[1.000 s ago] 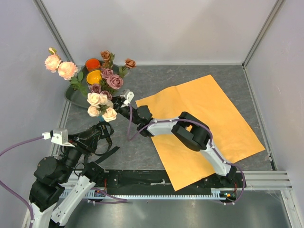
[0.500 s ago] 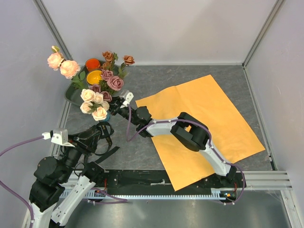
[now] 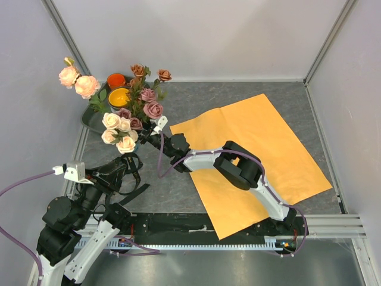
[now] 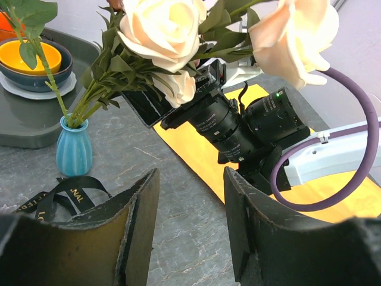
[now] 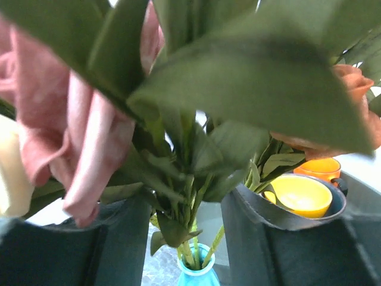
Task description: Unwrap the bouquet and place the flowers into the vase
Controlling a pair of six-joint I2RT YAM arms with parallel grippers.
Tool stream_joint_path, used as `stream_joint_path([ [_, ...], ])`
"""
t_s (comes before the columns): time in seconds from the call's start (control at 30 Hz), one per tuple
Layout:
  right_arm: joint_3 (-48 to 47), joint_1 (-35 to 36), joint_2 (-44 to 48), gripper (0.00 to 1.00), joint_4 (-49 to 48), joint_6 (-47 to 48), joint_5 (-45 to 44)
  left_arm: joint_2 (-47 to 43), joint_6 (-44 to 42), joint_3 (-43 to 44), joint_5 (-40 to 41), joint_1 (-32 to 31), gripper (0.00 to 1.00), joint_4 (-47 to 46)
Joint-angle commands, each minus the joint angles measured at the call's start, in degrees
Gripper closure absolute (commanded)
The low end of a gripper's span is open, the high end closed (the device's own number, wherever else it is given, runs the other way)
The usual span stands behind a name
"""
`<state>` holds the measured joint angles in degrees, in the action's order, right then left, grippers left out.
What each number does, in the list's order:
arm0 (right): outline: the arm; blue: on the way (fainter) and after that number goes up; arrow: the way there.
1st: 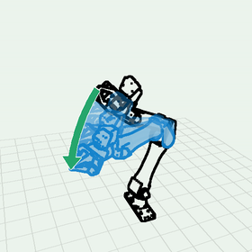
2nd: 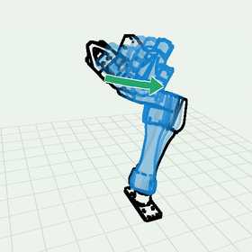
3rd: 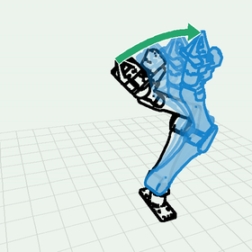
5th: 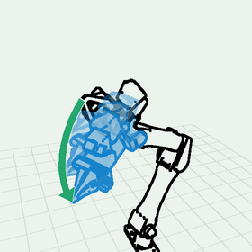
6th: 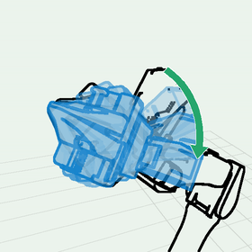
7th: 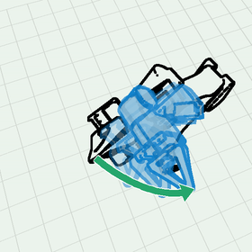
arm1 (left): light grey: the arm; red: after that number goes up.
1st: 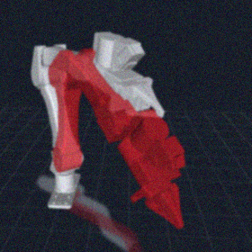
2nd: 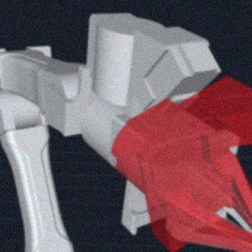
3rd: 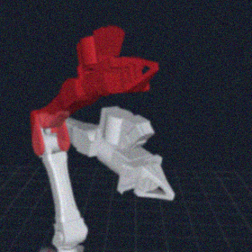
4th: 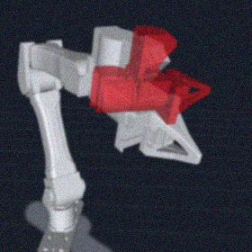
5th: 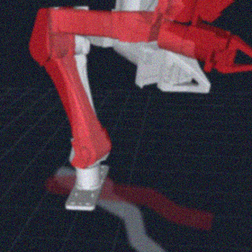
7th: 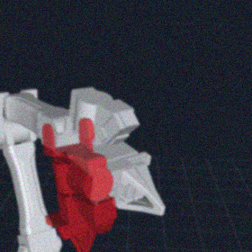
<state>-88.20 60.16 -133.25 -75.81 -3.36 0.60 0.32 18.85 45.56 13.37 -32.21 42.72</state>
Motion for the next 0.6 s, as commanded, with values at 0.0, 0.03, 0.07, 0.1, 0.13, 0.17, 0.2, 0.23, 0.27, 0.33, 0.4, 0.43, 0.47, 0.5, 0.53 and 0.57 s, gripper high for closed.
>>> stream_joint_path([
  [0.0, 0.3, 0.2, 0.3, 0.42, -8.4, 0.3, -1.4, -5.9, -0.4, -0.2, -0.4, 0.4, 0.46, -2.3],
  [0.03, 0.8, 0.2, 0.4, 0.39, -8.4, 0.3, -1.7, -5.9, -0.4, -0.3, -0.4, 0.4, 0.46, -2.3],
  [0.07, 1.0, 0.2, 0.8, 0.36, -8.4, 0.3, -1.7, -5.9, -0.4, -0.2, -0.4, 0.4, 0.46, -2.3],
  [0.1, 1.2, 0.2, 0.9, 0.34, -8.3, 0.4, -1.7, -5.9, -0.4, -0.2, -0.4, 0.4, 0.46, -2.3],
  [0.13, 1.5, 0.3, 1.0, 0.33, -8.1, 0.5, -1.8, -5.9, -0.4, -0.2, -0.4, 0.5, 0.46, -2.3],
  [0.17, 1.7, 0.2, 1.3, 0.3, -8.0, 0.5, -1.9, -5.9, -0.4, -0.2, -0.4, 0.5, 0.46, -2.3],
  [0.2, 1.9, 0.3, 1.5, 0.29, -7.8, 0.6, -2.0, -5.9, -0.4, -0.3, -0.4, 0.5, 0.46, -2.3],
  [0.23, 2.2, 0.3, 1.6, 0.28, -7.5, 0.7, -2.1, -5.9, -0.4, -0.2, -0.4, 0.5, 0.46, -2.3],
  [0.27, 2.4, 0.3, 1.9, 0.26, -7.6, 0.6, -2.3, -5.9, -0.4, -0.2, -0.4, 0.5, 0.46, -2.3],
  [0.33, 3.0, 0.2, 2.0, 0.24, -7.2, 0.8, -2.4, -5.9, -0.4, -0.2, -0.4, 0.6, 0.46, -2.3],
  [0.4, 3.4, 0.2, 2.4, 0.21, -7.1, 0.8, -2.5, -5.9, -0.4, -0.2, -0.4, 0.6, 0.46, -2.3],
  [0.43, 3.9, 0.2, 2.6, 0.21, -7.0, 0.7, -2.6, -5.9, -0.4, -0.2, -0.4, 0.6, 0.46, -2.3],
  [0.47, 4.2, 0.2, 2.8, 0.19, -6.9, 0.8, -2.7, -5.9, -0.4, -0.3, -0.4, 0.7, 0.46, -2.3],
  [0.5, 4.4, 0.2, 3.0, 0.18, -6.7, 0.9, -2.7, -5.9, -0.4, -0.2, -0.4, 0.7, 0.46, -2.3],
  [0.53, 4.9, 0.2, 3.1, 0.17, -6.5, 0.9, -2.7, -5.9, -0.4, -0.2, -0.4, 0.7, 0.46, -2.3],
  [0.57, 5.1, 0.2, 3.3, 0.15, -6.5, 1.0, -2.8, -5.9, -0.4, -0.2, -0.4, 0.7, 0.46, -2.3],
])
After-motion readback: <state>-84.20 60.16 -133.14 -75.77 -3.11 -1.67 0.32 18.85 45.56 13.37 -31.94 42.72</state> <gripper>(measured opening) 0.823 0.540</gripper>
